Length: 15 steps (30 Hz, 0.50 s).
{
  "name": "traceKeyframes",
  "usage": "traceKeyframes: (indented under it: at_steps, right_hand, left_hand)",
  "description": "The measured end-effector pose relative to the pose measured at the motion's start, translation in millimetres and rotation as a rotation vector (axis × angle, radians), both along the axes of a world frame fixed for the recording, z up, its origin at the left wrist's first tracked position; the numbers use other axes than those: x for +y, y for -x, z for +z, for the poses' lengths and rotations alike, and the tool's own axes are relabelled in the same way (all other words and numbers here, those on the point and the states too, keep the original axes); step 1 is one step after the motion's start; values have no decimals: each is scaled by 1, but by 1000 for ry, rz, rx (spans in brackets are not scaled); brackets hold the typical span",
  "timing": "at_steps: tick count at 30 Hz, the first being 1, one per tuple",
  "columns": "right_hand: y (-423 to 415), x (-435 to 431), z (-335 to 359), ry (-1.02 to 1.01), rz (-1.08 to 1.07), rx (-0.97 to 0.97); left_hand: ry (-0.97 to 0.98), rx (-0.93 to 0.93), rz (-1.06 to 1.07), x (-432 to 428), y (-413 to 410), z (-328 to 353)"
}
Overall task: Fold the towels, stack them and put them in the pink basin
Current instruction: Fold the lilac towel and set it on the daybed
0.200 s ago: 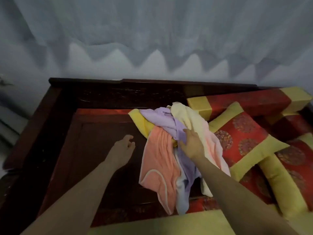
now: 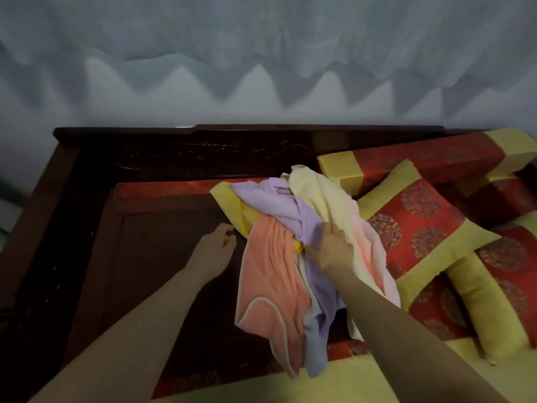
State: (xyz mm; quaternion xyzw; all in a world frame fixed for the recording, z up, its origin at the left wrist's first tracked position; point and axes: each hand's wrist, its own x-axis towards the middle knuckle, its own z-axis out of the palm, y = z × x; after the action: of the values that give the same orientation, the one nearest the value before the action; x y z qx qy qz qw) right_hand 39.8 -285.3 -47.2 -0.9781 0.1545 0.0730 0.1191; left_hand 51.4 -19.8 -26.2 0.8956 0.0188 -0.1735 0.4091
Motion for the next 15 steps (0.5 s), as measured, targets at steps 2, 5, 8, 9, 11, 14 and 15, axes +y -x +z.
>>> traceKeyframes:
  at_steps: [2, 5, 8, 9, 11, 14, 15]
  right_hand:
    - [-2, -3, -2, 1, 18, 5]
    - [-6, -9, -2, -73, 19, -14]
    - [0, -13, 4, -186, 111, -231]
    - [3, -15, 6, -230, 144, -293]
    - [14, -18, 9, -317, 202, -334]
    - [28, -22, 12, -462, 220, -300]
    - [31, -23, 12, -502, 226, -297]
  left_hand:
    - [11, 11, -30, -11, -17, -4]
    - [18, 21, -74, -39, -42, -7]
    - [113, 67, -39, -73, -62, -5]
    - [138, 80, -23, -84, -71, -8]
    - [242, 185, 96, -99, -86, -16]
    - [360, 301, 297, -116, -111, -36]
    - [391, 312, 386, -121, -117, -38]
